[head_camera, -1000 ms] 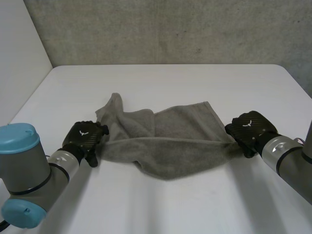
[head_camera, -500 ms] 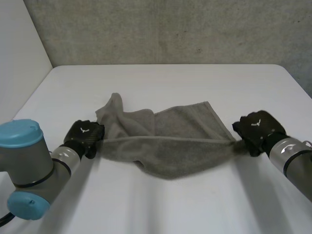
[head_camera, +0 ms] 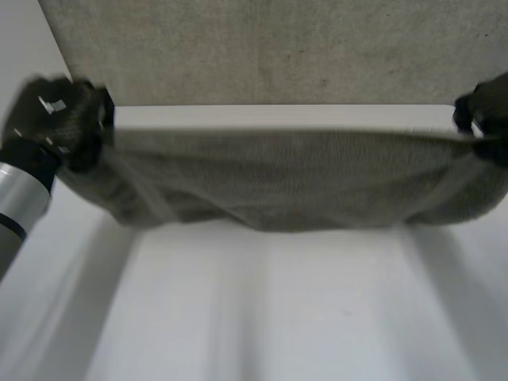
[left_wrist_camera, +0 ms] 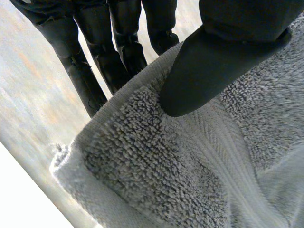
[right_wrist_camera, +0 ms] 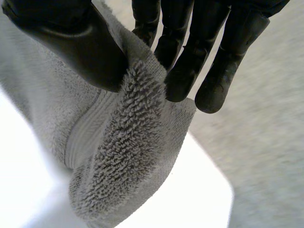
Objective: Fold the towel.
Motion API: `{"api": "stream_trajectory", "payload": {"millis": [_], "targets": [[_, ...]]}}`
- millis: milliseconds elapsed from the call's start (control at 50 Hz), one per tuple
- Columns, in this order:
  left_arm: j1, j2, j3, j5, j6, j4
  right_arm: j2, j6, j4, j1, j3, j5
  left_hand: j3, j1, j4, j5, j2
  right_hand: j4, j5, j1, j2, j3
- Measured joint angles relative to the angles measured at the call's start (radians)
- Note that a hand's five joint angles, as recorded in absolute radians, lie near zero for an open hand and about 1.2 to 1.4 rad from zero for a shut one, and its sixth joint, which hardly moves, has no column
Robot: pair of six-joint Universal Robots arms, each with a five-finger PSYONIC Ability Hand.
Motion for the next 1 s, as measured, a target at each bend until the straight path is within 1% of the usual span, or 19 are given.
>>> {"api": "stream_trajectory", "payload": {"millis": [40,80,160,200,220,280,320,380,400,460,480,500,600,680,760,840,920,1000], "targets": [[-0.001,-0.076,0.001,0.001,0.003,-0.032,0.071,-0.068,0.066,0.001,-0.03,-0.01,0.0,0.001,0.0,0.0,0.0,0.0,0.0,0.0,0.0,0.001],[-0.002,-0.144,0.006,0.001,0.006,-0.045,0.131,-0.103,0.094,0.014,-0.047,-0.007,0.0,0.001,0.0,0.0,0.0,0.0,0.001,0.0,0.0,0.001],[-0.006,-0.289,0.042,-0.001,0.019,-0.051,0.247,-0.132,0.108,0.059,-0.077,0.022,0.0,0.002,0.0,0.0,0.0,0.0,0.003,0.0,0.0,0.002],[-0.009,-0.384,0.097,-0.002,0.036,-0.048,0.324,-0.138,0.105,0.097,-0.111,0.057,0.0,0.002,0.0,0.0,0.001,0.0,0.003,0.001,0.0,0.002],[-0.01,-0.402,0.111,-0.002,0.04,-0.048,0.347,-0.138,0.104,0.109,-0.124,0.071,0.0,0.003,0.0,0.0,0.001,0.0,0.003,0.001,0.0,0.002],[-0.018,-0.505,0.231,-0.006,0.064,-0.04,0.454,-0.134,0.089,0.172,-0.232,0.148,0.0,0.005,0.0,0.0,0.001,0.0,0.004,0.001,0.0,0.002],[-0.022,-0.538,0.302,-0.009,0.069,-0.032,0.496,-0.128,0.071,0.2,-0.309,0.186,0.0,0.005,0.0,0.0,0.001,0.0,0.003,0.002,0.0,0.002],[-0.031,-0.572,0.46,-0.014,0.061,0.015,0.552,-0.086,-0.026,0.247,-0.492,0.248,0.001,0.005,0.001,0.0,0.001,0.0,0.003,0.002,0.0,0.002],[-0.033,-0.573,0.487,-0.016,0.056,0.031,0.555,-0.071,-0.054,0.253,-0.523,0.257,0.001,0.005,0.0,0.0,0.001,0.0,0.003,0.002,0.0,0.002],[-0.041,-0.536,0.604,-0.038,0.002,0.172,0.528,0.055,-0.253,0.274,-0.64,0.296,0.001,0.005,0.001,0.0,0.001,0.0,0.003,0.002,0.0,0.002],[-0.041,-0.523,0.618,-0.045,-0.012,0.204,0.514,0.087,-0.298,0.276,-0.649,0.301,0.001,0.005,0.001,0.0,0.001,0.0,0.003,0.002,0.0,0.002],[-0.042,-0.499,0.633,-0.059,-0.038,0.262,0.482,0.151,-0.378,0.276,-0.654,0.308,0.001,0.005,0.001,0.0,0.001,0.0,0.003,0.002,0.0,0.002],[-0.039,-0.406,0.618,-0.116,-0.141,0.435,0.376,0.332,-0.564,0.266,-0.602,0.306,0.001,0.005,0.001,0.0,0.001,0.0,0.008,0.002,0.0,0.002],[-0.035,-0.374,0.56,-0.134,-0.179,0.453,0.345,0.362,-0.549,0.265,-0.551,0.27,0.001,0.005,0.001,0.0,0.001,0.0,0.01,0.002,0.0,0.002],[-0.033,-0.379,0.483,-0.135,-0.188,0.409,0.347,0.307,-0.462,0.269,-0.48,0.216,0.001,0.006,0.001,0.0,0.001,0.0,0.01,0.002,0.0,0.002],[-0.029,-0.41,0.38,-0.129,-0.184,0.366,0.362,0.204,-0.411,0.275,-0.367,0.181,0.001,0.006,0.001,0.0,0.001,0.0,0.01,0.002,0.0,0.002],[-0.027,-0.446,0.292,-0.115,-0.178,0.357,0.383,0.127,-0.427,0.282,-0.245,0.17,0.001,0.006,0.001,0.0,0.001,0.0,0.01,0.002,0.0,0.002],[-0.026,-0.505,0.203,-0.086,-0.163,0.365,0.418,0.077,-0.504,0.287,-0.099,0.168,0.001,0.006,0.001,0.0,0.001,0.0,0.01,0.002,0.0,0.003]]}}
